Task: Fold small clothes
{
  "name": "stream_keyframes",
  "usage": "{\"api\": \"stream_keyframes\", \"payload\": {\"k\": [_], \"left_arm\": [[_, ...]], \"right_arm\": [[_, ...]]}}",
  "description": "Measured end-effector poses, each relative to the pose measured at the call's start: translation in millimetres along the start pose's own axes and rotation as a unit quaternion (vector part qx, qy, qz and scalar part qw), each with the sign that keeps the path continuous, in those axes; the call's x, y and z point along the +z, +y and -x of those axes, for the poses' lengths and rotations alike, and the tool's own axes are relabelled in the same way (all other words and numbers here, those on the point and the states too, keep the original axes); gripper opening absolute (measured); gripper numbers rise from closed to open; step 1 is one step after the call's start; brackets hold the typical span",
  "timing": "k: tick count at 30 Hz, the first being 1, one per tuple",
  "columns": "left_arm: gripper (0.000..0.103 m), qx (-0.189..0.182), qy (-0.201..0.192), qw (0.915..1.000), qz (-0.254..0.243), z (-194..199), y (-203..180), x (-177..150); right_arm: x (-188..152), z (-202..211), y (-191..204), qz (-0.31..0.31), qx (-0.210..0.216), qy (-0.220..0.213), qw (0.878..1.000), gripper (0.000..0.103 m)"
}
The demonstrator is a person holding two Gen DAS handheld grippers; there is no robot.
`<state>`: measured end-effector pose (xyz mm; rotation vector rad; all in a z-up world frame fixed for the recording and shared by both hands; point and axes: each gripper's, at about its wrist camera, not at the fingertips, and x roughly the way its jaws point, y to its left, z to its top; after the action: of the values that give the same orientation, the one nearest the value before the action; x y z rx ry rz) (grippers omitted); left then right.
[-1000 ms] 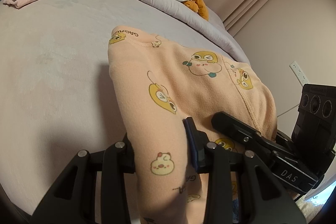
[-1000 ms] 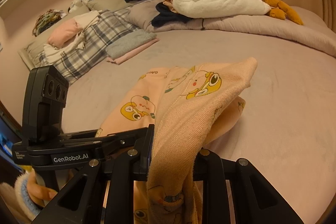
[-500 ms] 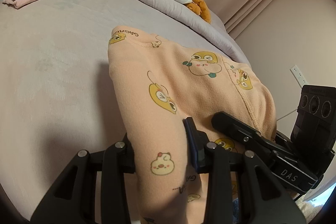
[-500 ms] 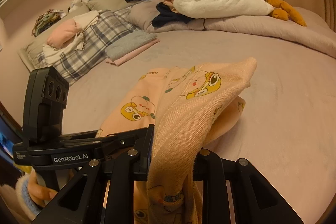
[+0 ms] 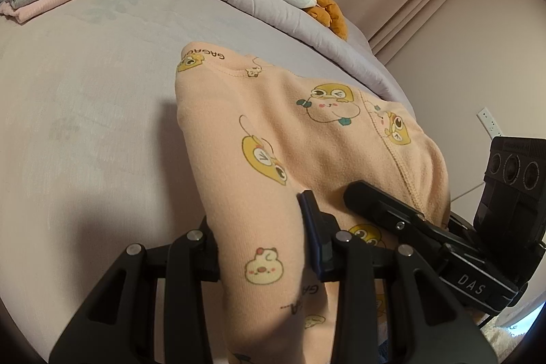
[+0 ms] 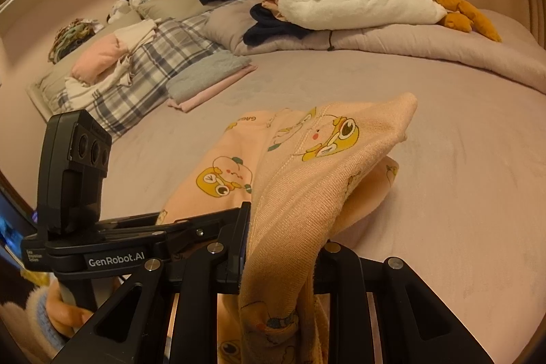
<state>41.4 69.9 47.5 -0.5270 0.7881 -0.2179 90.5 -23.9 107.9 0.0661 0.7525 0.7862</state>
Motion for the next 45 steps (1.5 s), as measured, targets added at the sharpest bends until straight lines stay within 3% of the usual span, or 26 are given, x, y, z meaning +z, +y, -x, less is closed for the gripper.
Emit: {"api": "stream_keyframes", "payload": {"k": [45], "left_arm": [[0.036,0.015,0.01,0.9992,-0.035,-63.3,26.4,80.5]], "right_arm": [[41.9,-42.8,-42.8,-0.025,0.012,-0.006,1.0,0.025]]}}
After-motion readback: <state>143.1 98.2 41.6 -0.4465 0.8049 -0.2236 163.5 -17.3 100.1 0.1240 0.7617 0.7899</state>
